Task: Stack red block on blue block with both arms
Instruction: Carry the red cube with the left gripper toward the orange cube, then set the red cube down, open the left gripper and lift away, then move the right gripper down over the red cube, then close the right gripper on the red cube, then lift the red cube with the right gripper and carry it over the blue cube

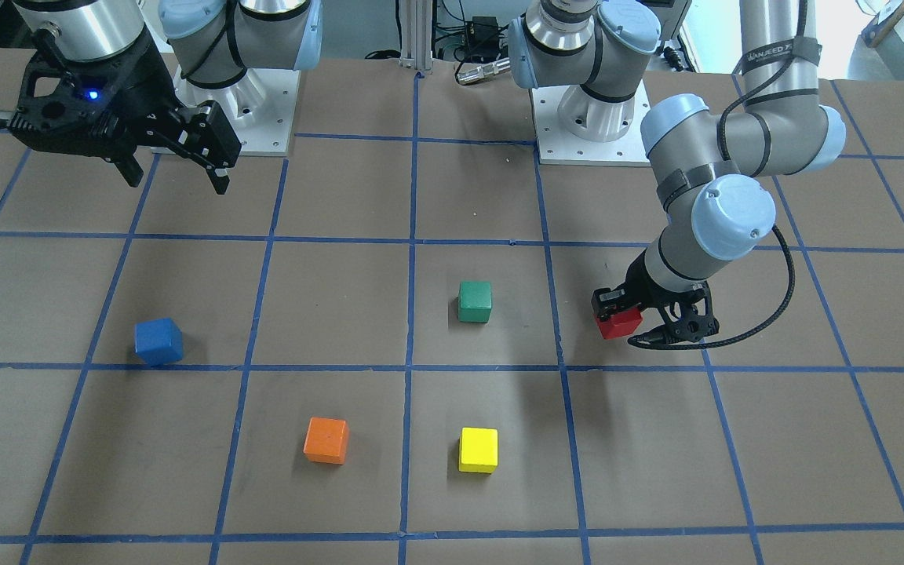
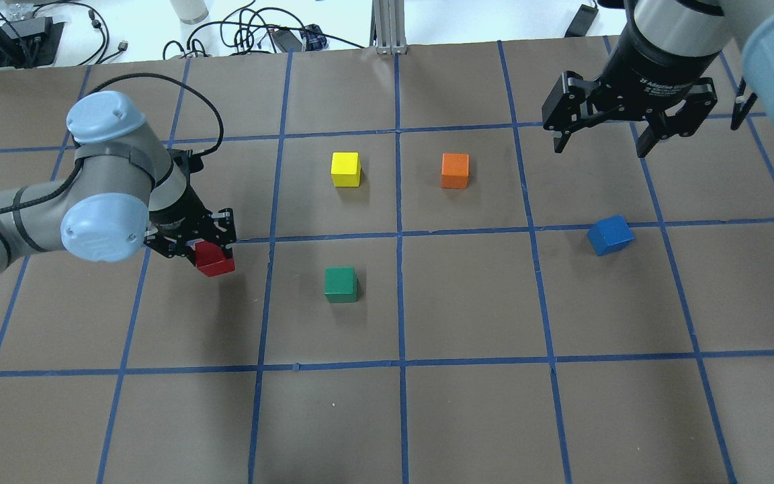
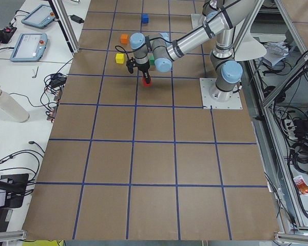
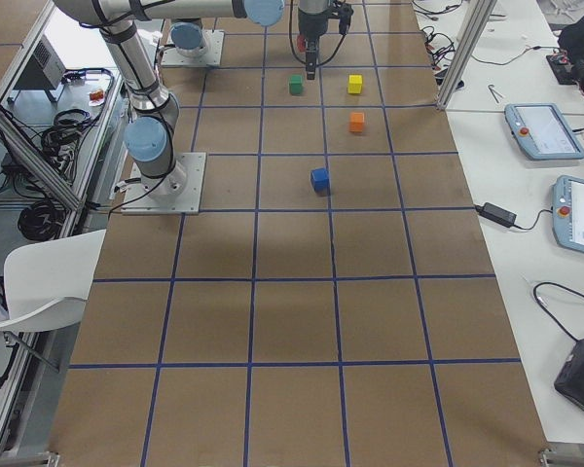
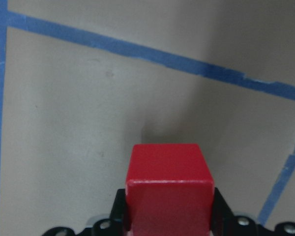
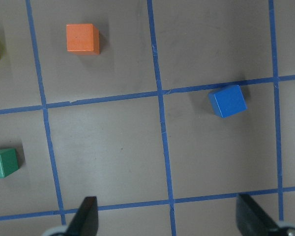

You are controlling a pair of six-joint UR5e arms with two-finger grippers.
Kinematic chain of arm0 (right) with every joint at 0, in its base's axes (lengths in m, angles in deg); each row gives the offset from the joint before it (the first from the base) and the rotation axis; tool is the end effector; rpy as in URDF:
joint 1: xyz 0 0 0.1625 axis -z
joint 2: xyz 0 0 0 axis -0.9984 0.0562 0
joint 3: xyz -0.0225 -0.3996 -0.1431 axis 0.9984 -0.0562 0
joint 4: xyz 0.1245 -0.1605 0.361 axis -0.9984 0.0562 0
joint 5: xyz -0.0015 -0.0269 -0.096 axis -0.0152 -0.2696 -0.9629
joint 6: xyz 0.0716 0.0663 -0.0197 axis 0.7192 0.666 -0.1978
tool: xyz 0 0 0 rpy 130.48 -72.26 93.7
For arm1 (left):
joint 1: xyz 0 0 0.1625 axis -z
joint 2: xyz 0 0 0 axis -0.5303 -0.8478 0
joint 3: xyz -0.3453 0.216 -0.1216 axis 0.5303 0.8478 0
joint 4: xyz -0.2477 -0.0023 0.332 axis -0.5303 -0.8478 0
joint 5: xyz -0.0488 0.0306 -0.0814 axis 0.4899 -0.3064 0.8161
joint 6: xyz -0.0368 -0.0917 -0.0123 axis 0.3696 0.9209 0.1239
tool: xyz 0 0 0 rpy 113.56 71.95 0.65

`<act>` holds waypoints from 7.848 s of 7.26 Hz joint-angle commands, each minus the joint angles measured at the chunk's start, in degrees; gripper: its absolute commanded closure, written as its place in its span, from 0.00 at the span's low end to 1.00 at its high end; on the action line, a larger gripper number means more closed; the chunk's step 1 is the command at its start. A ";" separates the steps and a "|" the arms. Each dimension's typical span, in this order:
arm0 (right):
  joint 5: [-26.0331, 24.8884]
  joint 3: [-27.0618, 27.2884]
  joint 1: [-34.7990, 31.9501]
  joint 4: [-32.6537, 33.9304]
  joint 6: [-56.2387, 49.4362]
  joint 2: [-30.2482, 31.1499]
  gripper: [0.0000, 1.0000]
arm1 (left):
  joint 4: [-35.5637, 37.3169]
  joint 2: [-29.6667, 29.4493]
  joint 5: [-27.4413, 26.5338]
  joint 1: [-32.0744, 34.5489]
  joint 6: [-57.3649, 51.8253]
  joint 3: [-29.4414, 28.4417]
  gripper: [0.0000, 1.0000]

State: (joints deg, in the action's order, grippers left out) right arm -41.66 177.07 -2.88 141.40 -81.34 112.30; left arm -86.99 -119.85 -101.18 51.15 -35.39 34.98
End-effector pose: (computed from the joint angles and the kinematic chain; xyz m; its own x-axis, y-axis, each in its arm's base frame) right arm 0.1326 -0.4768 0.5069 -0.9941 0.1059 -0.0254 0.1068 0.9936 -0.0378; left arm -0.0733 -0.5264 0.2535 -0.9839 -0.1780 0.0136 -0.1750 0.9766 0.1249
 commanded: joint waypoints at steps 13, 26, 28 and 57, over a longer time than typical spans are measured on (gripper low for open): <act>-0.45 0.12 0.45 0.80 -0.25 -0.08 0.00 | 7.25 -15.80 0.47 27.92 7.98 -18.72 0.00; 0.43 1.00 0.27 1.07 2.28 -4.90 0.00 | -26.06 10.85 0.38 4.09 -5.62 -23.56 0.00; 0.43 1.09 -0.25 3.61 9.91 -6.49 0.00 | -26.15 10.76 0.56 4.09 -4.89 -23.83 0.00; 8.96 0.39 -18.98 32.19 29.55 -32.79 1.00 | -25.89 11.73 -4.45 5.76 -3.48 -23.83 0.00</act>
State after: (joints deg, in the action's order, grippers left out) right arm -32.45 177.89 -22.12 174.04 -51.48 77.74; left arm -112.89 -108.27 -105.25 56.88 -38.89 11.15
